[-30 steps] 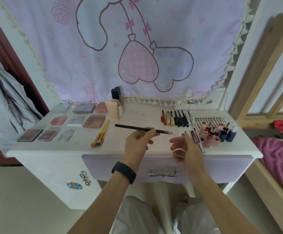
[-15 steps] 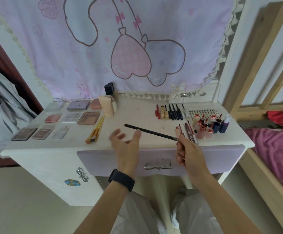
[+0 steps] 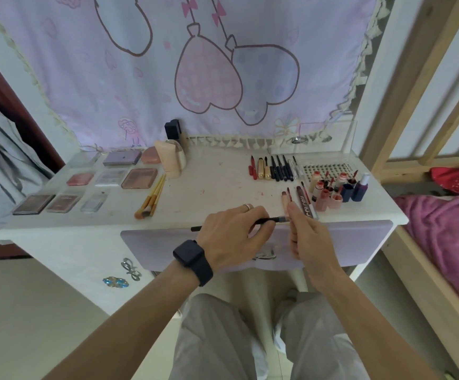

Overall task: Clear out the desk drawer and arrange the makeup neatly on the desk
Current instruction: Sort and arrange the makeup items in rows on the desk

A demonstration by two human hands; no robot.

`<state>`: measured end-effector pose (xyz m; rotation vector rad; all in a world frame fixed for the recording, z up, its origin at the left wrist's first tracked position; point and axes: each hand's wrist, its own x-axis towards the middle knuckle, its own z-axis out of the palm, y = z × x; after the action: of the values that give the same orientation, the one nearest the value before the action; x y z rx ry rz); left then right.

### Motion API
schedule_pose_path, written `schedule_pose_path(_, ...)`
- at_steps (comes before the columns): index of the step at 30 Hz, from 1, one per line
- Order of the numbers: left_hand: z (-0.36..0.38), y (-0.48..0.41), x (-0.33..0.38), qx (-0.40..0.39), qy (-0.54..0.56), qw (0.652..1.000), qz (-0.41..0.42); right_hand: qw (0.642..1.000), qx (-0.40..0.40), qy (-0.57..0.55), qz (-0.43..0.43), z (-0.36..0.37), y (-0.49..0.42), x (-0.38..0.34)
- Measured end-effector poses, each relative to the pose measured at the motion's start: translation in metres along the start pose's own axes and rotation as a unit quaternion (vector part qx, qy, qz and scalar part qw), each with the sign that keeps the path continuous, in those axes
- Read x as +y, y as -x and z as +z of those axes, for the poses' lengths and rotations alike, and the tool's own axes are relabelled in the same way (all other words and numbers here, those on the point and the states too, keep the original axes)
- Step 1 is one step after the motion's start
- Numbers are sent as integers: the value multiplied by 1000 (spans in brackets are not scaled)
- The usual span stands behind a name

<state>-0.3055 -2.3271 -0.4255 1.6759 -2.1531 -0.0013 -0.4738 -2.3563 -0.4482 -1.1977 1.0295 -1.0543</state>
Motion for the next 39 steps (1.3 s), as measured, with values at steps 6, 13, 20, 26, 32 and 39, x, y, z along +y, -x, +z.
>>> schedule_pose_path(6,9,2,4,-3,58,998,4,997,15,71,-26,7,-4,7)
schedule_pose_path(13,5,7,-12,-44,203,978,-21,986,-53,124,-99,11,-1,6)
schedule_pose_path(20,-11,23,-34,-85,112,990,-13,979,-80,145,-117,6,-5,-1)
schedule_pose_path(26,-20,34,-69,-76,148,981,-99,988,-77,119,-64,-13,-18,-10)
schedule_pose_path(32,-11,18,-63,-14,451,861,-237,993,-115,25,-21,9,-18,3)
schedule_pose_path(39,-17,-15,-49,154,755,562,-301,995,-13,74,-63,48,-16,23)
